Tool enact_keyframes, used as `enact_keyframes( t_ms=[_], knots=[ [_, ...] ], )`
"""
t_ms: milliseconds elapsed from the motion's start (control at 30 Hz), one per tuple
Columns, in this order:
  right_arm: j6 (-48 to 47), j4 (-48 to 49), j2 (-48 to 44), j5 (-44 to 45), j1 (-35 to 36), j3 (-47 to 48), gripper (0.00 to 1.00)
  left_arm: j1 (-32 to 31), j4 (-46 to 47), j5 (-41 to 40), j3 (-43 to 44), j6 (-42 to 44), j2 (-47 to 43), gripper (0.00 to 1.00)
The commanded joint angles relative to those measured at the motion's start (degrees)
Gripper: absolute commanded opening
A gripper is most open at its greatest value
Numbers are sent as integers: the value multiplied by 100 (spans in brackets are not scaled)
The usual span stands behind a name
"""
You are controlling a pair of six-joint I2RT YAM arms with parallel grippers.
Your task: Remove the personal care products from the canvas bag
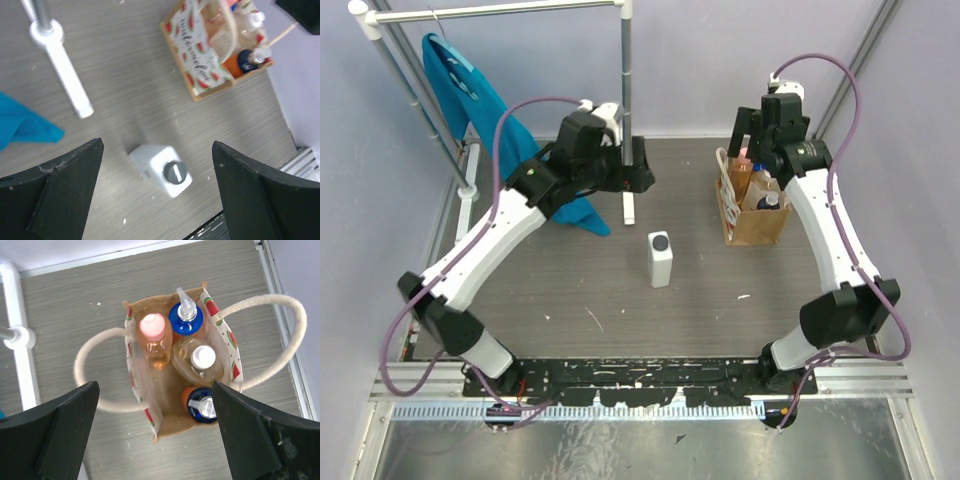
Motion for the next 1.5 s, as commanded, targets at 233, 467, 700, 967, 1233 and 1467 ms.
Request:
enact_keyframes(
  t_ms=[233,467,700,967,1233,1467],
  knots=[
    [-496,363,1373,-816,-1094,470,96,-288,-675,769,3717,191,2468,98],
    [-685,473,1643,-892,-1286,113,96,-304,-703,1196,4649,-7,3248,98],
    [-816,370,2070,-1347,-1385,-44,94,-363,-343,1308,4788,-291,3613,97],
    [-1191,363,2206,-1310,-1388,-298,92,-542,-306,1305,5422,-472,4209,97],
    [-1169,102,2144,-1235,-1390,-240,42,-544,-93,1415,5284,-600,4220,97],
    [-913,413,1336,-1154,-1388,-317,33,-601,-135,1230,5163,-666,4146,95]
  ],
)
